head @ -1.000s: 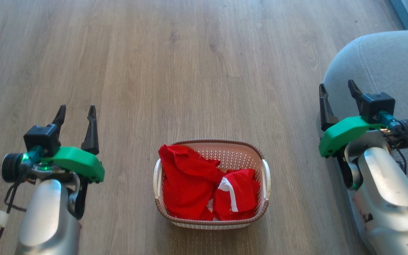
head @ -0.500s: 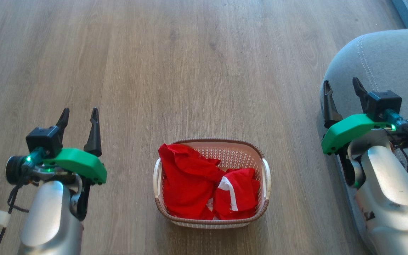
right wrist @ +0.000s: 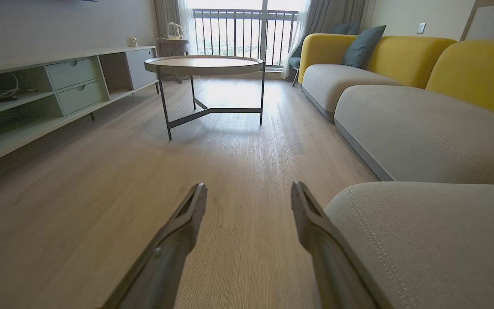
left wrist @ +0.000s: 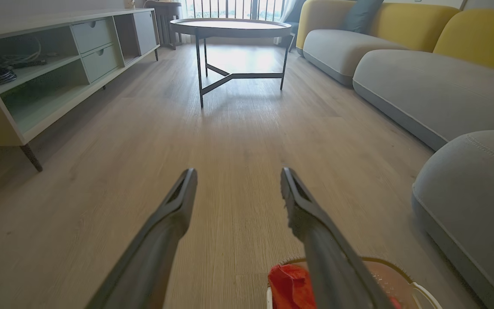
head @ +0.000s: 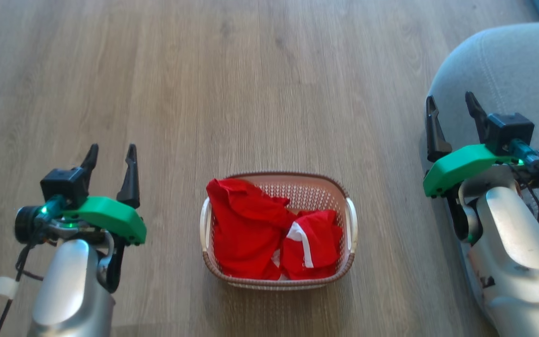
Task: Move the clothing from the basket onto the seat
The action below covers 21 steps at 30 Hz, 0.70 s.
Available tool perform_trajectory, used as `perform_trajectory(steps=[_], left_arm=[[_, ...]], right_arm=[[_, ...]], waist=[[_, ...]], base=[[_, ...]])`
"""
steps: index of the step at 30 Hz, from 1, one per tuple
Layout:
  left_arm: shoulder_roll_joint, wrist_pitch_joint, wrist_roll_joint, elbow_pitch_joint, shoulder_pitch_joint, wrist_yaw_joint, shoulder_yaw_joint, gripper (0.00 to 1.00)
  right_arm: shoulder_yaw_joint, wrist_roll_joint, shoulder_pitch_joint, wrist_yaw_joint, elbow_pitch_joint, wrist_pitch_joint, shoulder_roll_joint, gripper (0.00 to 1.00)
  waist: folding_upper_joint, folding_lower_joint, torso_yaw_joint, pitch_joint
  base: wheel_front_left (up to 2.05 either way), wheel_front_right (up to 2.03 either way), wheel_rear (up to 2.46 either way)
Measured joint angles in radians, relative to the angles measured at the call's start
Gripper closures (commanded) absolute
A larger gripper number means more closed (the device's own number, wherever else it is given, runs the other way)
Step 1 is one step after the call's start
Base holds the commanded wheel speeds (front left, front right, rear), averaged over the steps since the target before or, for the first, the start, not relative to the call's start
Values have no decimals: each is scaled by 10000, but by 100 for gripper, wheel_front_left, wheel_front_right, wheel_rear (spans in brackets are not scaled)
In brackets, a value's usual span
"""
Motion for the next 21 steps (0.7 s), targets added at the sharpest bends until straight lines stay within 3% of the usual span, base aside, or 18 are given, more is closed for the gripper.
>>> perform_trajectory(steps=[21], left_arm=[[33, 0, -901, 295, -889, 0, -1870, 0]], right_arm=[[-265, -355, -1226, 0, -1294, -17, 301, 0]], waist=[[0, 0, -410, 2656]], base=[[0, 0, 0]])
